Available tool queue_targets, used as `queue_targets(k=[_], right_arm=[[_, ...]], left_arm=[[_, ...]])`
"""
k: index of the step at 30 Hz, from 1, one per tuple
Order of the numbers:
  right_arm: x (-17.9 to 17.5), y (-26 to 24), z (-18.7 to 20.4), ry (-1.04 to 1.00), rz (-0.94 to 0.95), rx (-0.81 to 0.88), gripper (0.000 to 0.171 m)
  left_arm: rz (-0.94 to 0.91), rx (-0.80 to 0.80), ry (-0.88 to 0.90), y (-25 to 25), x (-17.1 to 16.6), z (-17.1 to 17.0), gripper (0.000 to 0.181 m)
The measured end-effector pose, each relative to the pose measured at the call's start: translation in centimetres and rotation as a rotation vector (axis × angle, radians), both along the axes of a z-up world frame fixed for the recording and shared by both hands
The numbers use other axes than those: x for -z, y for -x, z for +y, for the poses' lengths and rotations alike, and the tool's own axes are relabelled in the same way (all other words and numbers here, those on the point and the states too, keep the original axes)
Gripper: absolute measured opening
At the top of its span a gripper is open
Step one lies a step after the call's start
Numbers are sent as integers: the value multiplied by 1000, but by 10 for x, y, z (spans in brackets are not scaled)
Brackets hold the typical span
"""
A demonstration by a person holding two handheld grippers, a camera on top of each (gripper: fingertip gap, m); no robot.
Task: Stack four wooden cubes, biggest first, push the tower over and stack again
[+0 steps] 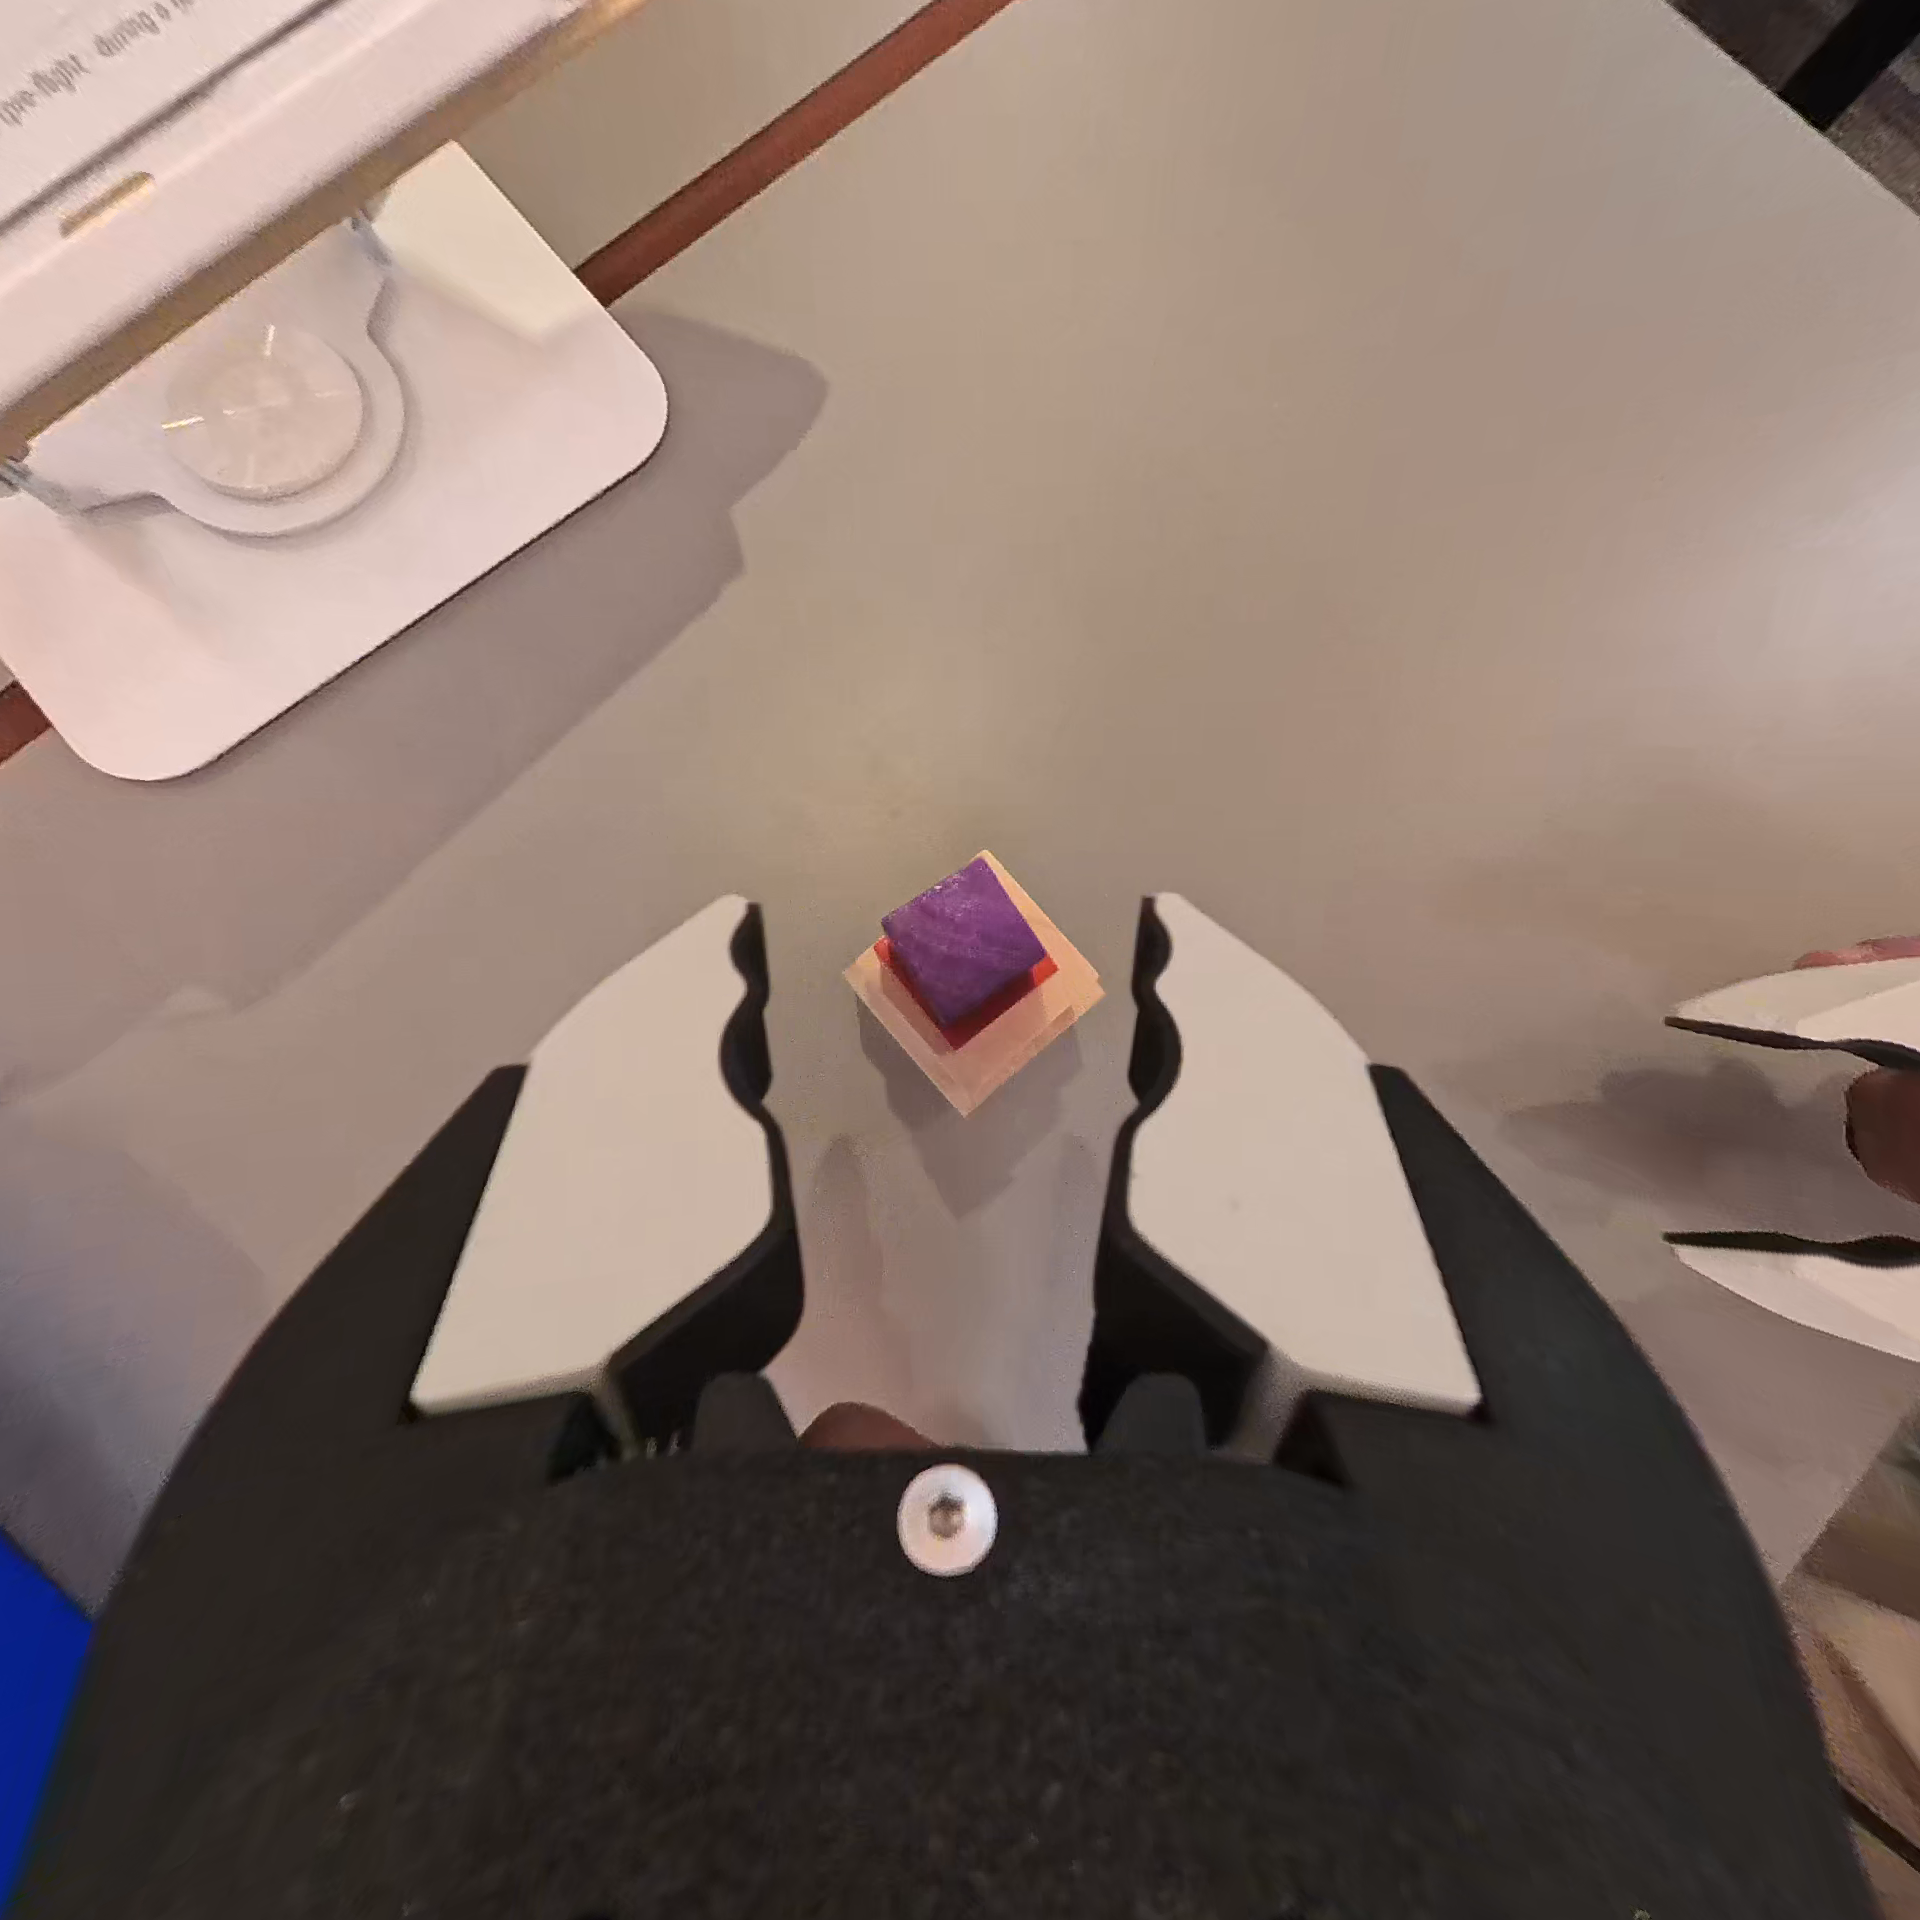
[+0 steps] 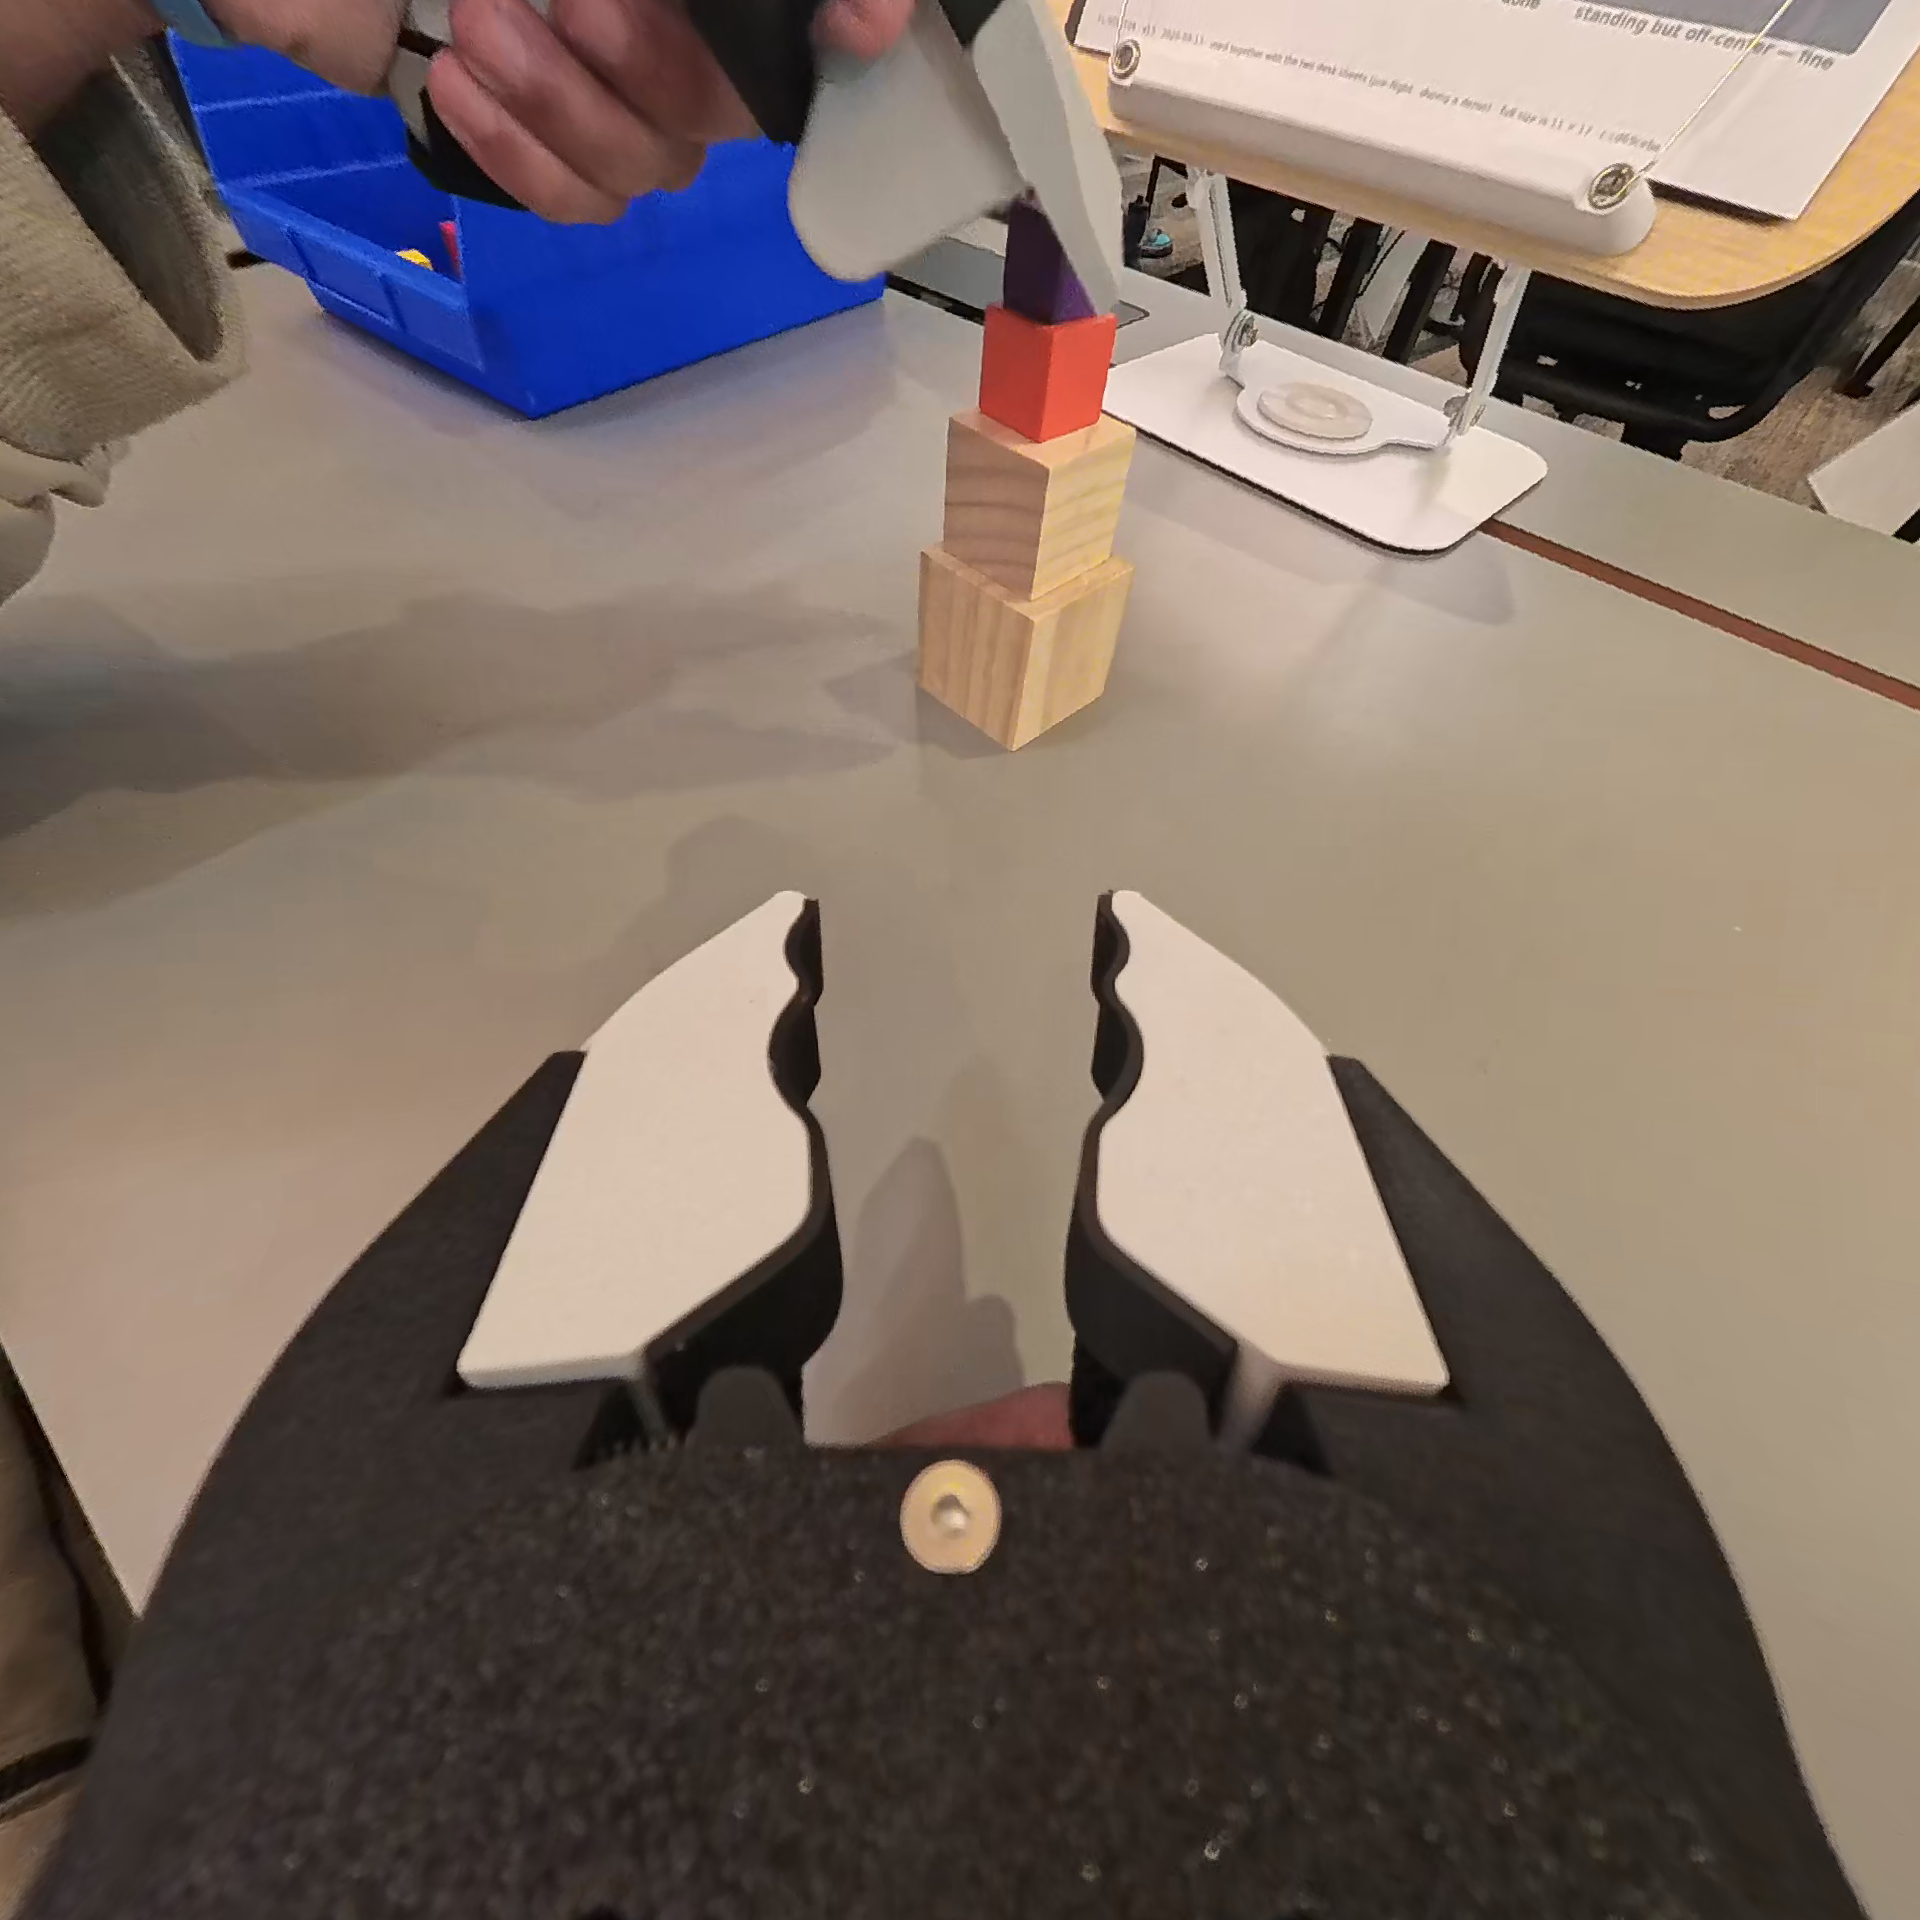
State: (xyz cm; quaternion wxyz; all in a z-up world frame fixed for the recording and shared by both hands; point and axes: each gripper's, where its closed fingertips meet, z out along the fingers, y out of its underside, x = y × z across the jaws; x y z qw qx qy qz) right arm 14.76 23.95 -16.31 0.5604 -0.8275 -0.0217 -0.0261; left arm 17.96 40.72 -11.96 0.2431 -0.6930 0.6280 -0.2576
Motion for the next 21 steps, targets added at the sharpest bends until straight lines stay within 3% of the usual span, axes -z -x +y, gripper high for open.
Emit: queue_targets(k=[4, 7, 9, 11, 16, 19, 21], right_arm=[[0, -1, -1, 1, -3, 2, 50], [-2, -2, -2, -5, -4, 8, 50], [-3, -4, -3, -8, -4, 13, 50], [-1, -4, -2, -4, -4, 13, 50], [4, 2, 2, 22, -17, 2, 50], [3, 8, 8, 34, -42, -7, 50], [4, 13, 10, 40, -51, -21, 50]], left_arm=[[-134, 41, -7, 13, -38, -13, 81], [-406, 76, -30, 45, -86, -29, 82], [-583, 60, -67, 77, -101, -37, 84], [-692, -29, -117, 109, -91, -38, 80], [-655, -372, -228, 171, -13, -18, 60], [-629, -419, -200, 179, 12, -13, 38], [-621, -428, -214, 181, 23, -8, 34]])
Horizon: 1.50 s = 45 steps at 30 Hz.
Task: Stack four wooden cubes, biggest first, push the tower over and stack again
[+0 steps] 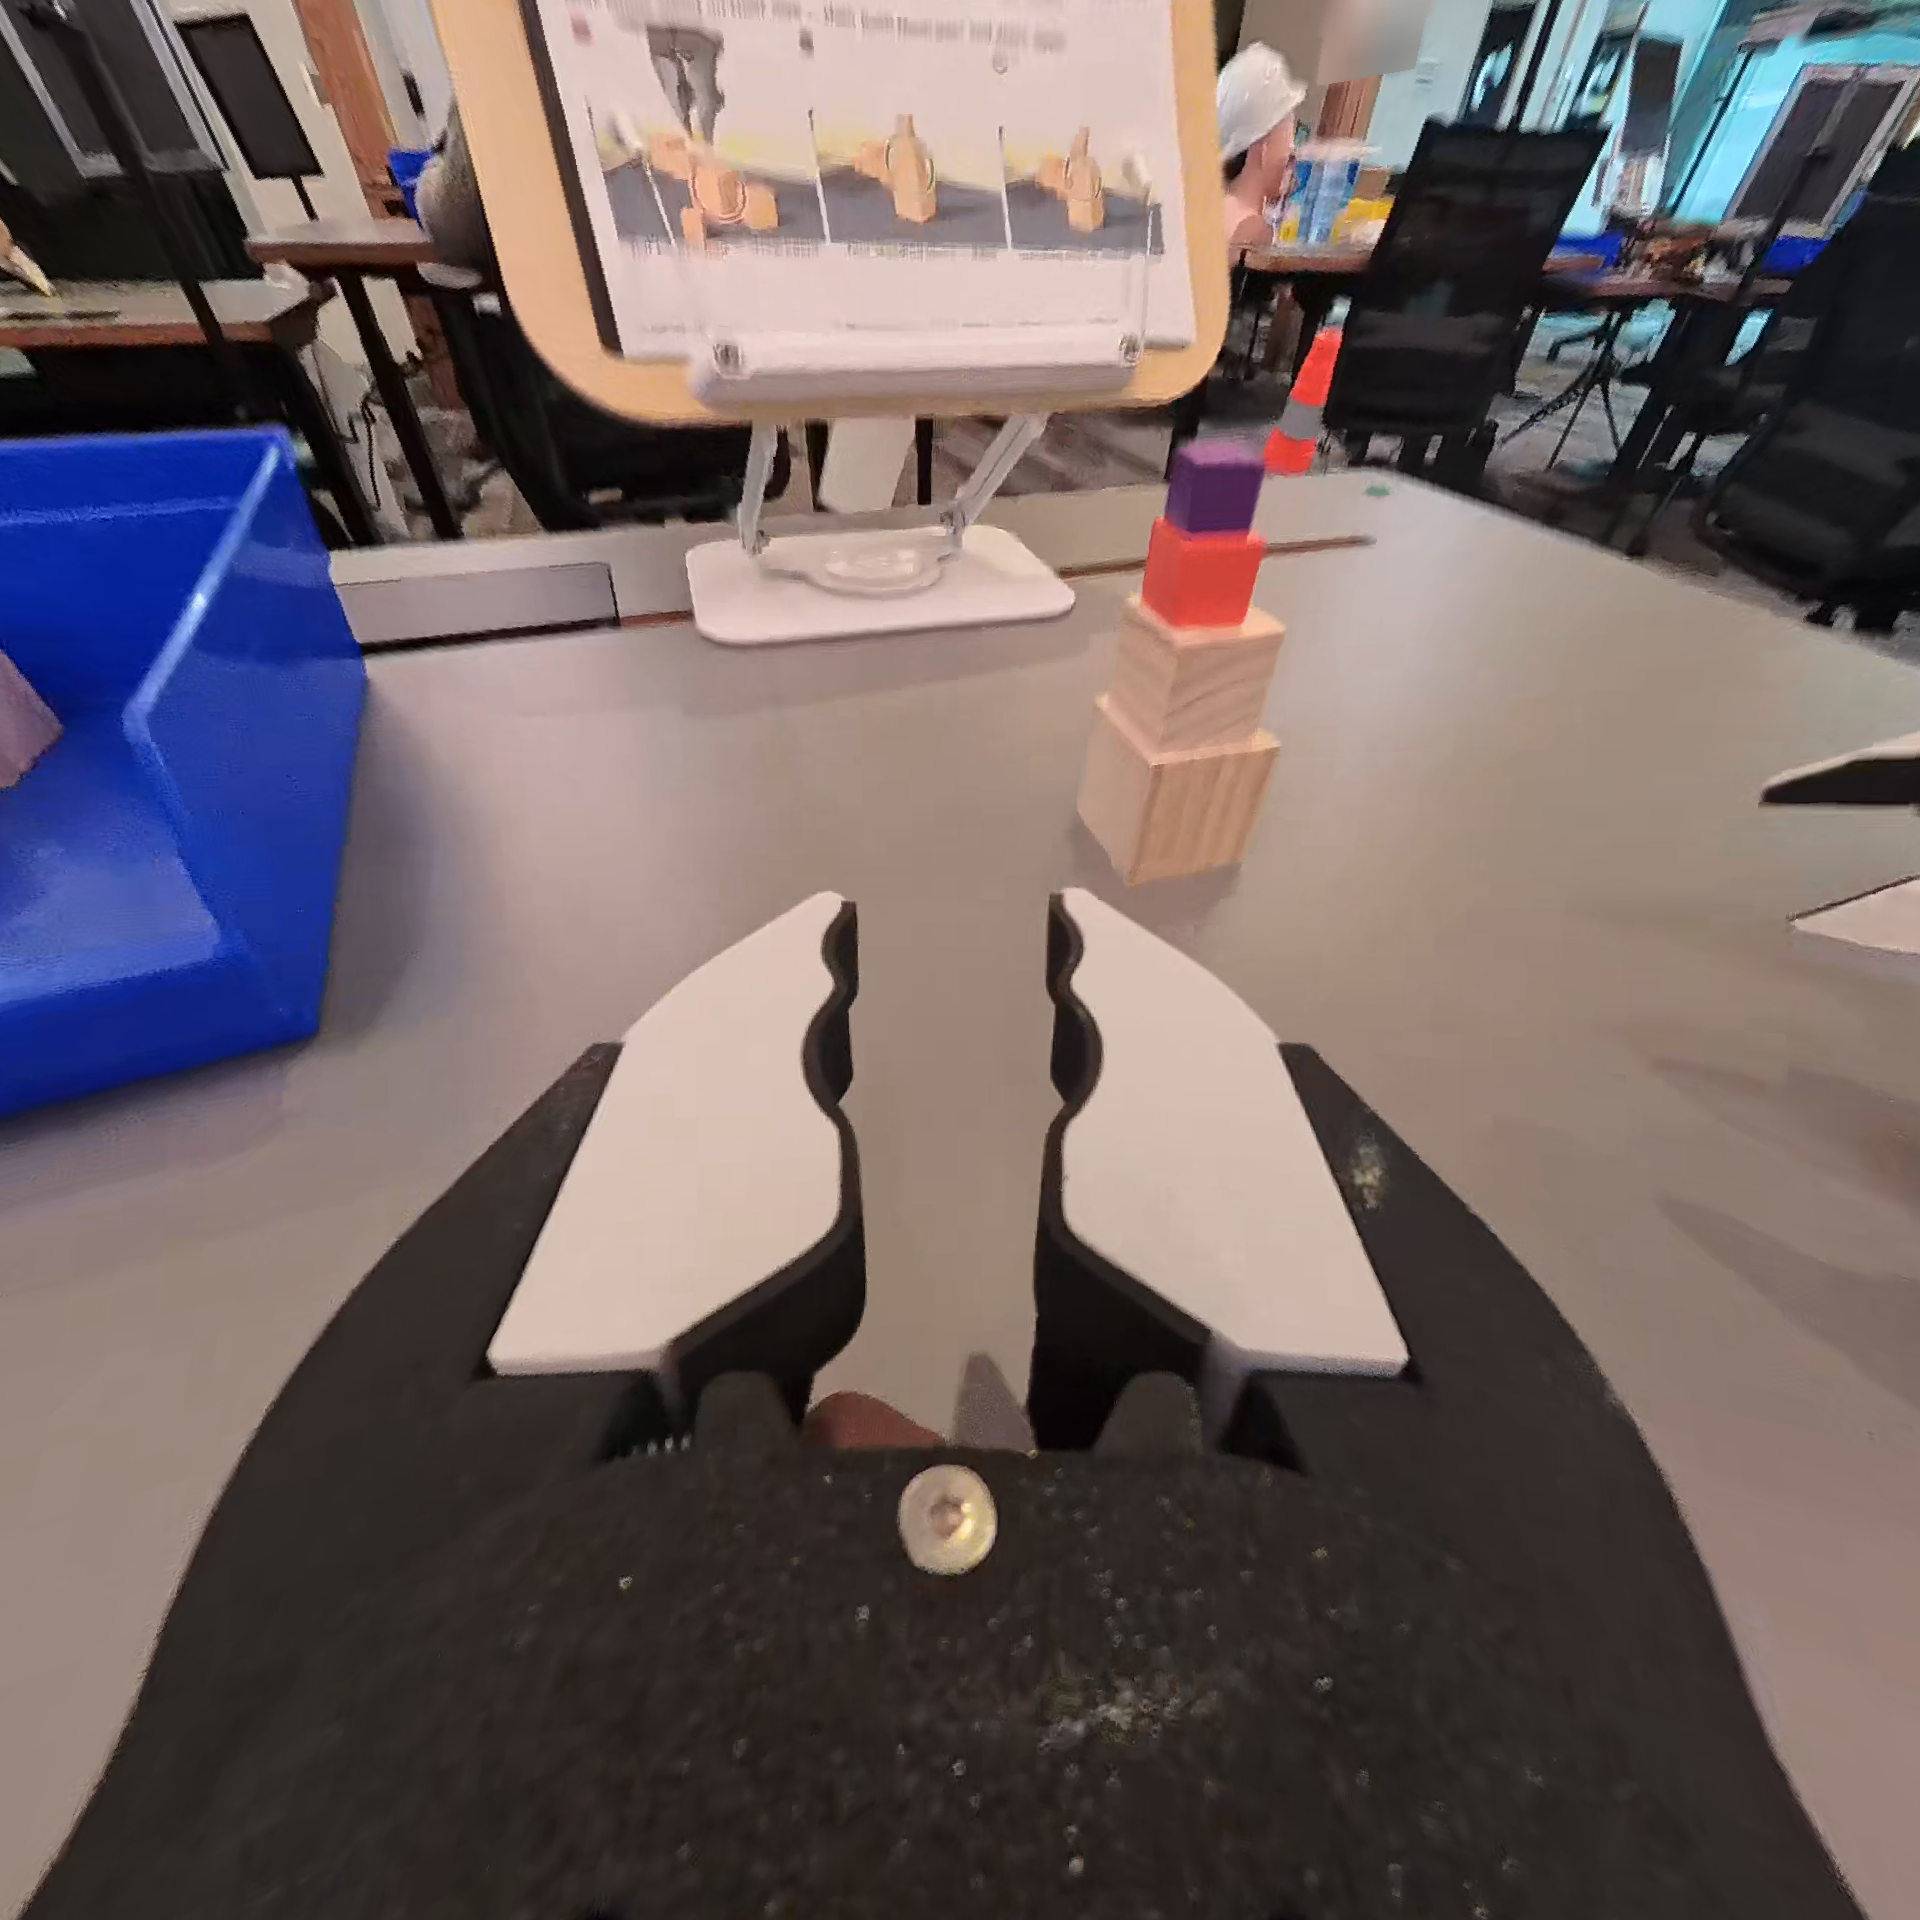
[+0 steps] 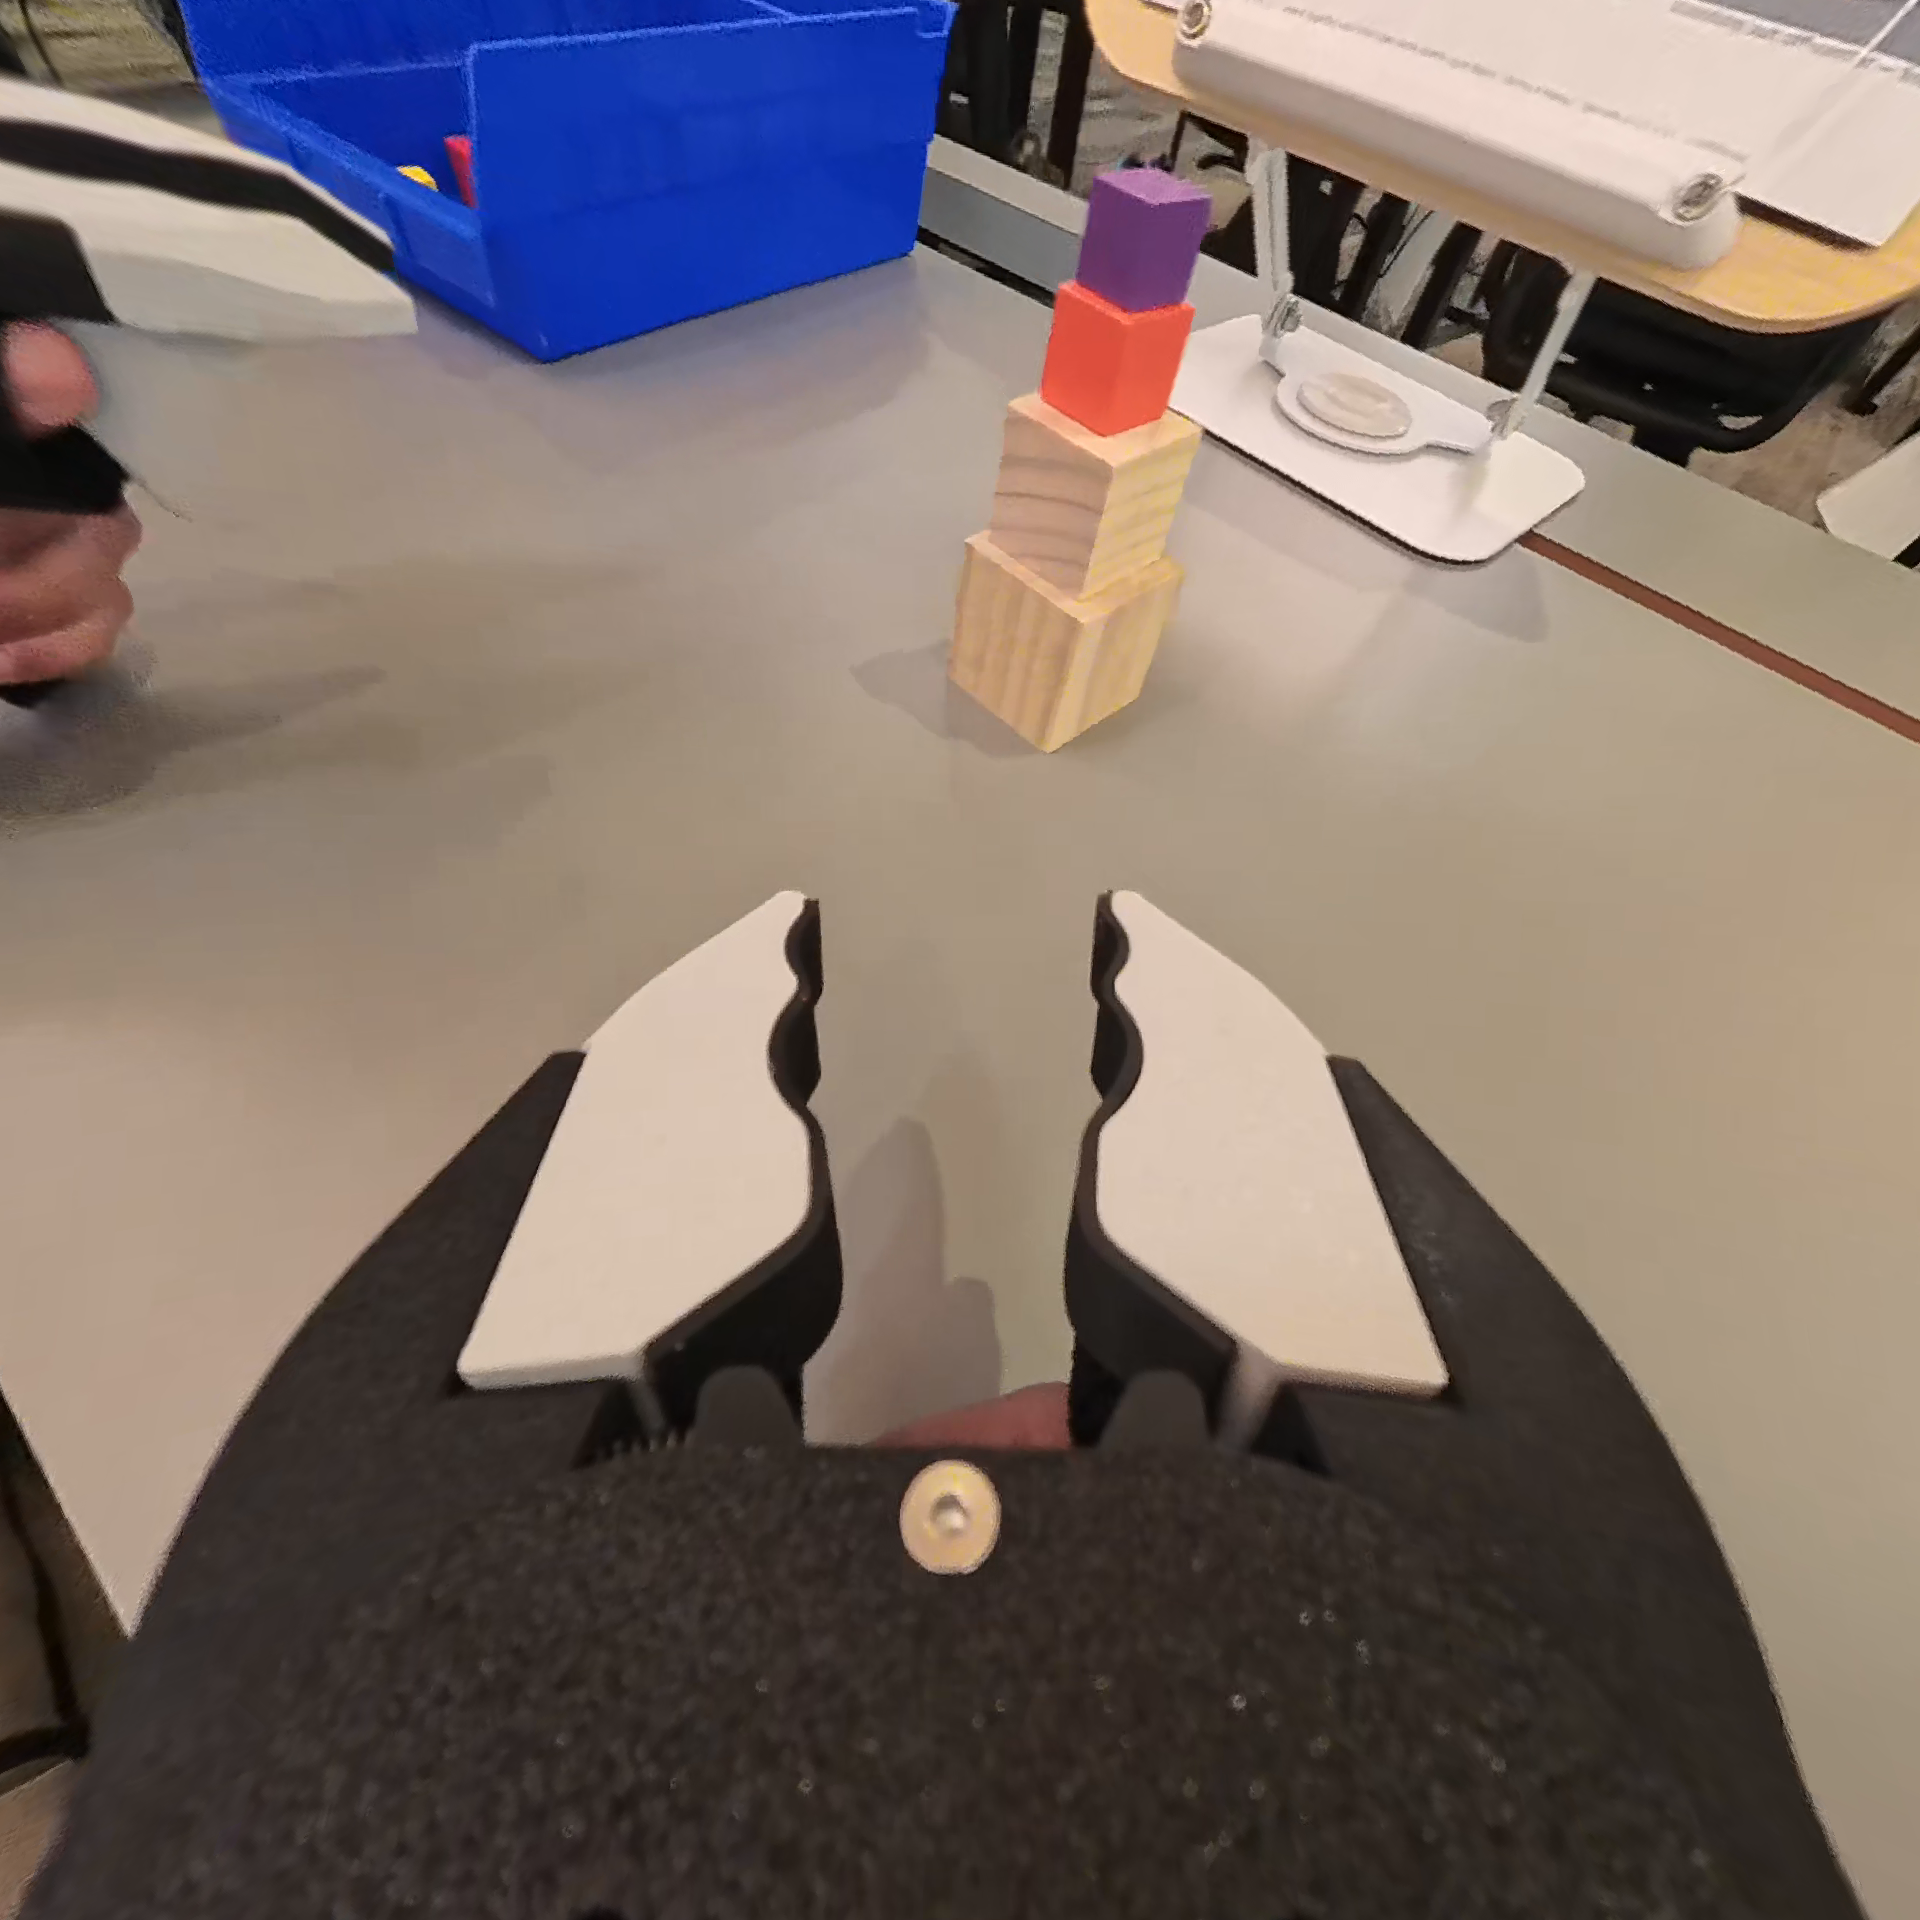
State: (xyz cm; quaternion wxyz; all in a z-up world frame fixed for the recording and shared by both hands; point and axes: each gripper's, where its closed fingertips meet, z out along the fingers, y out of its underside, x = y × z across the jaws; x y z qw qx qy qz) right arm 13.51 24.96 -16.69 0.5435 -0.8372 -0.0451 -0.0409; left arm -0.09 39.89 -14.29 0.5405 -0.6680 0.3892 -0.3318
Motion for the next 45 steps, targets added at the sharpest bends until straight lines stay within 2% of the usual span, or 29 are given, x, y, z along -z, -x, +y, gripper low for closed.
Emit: queue_targets(k=[2, 17, 19, 21, 23, 28, 32, 37, 43, 45], right_arm=[[2, 3, 2, 4, -3, -9, 50], [10, 5, 0, 24, -15, -17, 41], [11, 8, -1, 24, -21, -33, 33], [11, 13, -1, 21, -32, -64, 15], [11, 19, 0, 22, -50, -107, 0], [7, 27, 14, 84, -204, -264, 0], [17, 32, 30, 189, -323, -474, 0], [41, 40, 36, 338, -396, -673, 0], [56, 56, 48, 426, -458, -837, 0], [62, 48, 72, 426, -498, -811, 0]], left_arm=[[46, 6, 39, -1, 14, 3, 33], [120, 74, 82, -9, 27, 3, 37], [126, 89, 95, -10, 28, 2, 42], [127, 95, 106, -10, 29, 2, 43], [125, 101, 113, -11, 29, 1, 50], [103, 105, 98, -9, 25, 0, 67], [94, 108, 48, -4, 20, -6, 66], [84, 157, 73, 6, 20, -20, 65], [58, 184, 50, 11, 14, -29, 60], [73, 201, 46, 9, 17, -32, 60]])
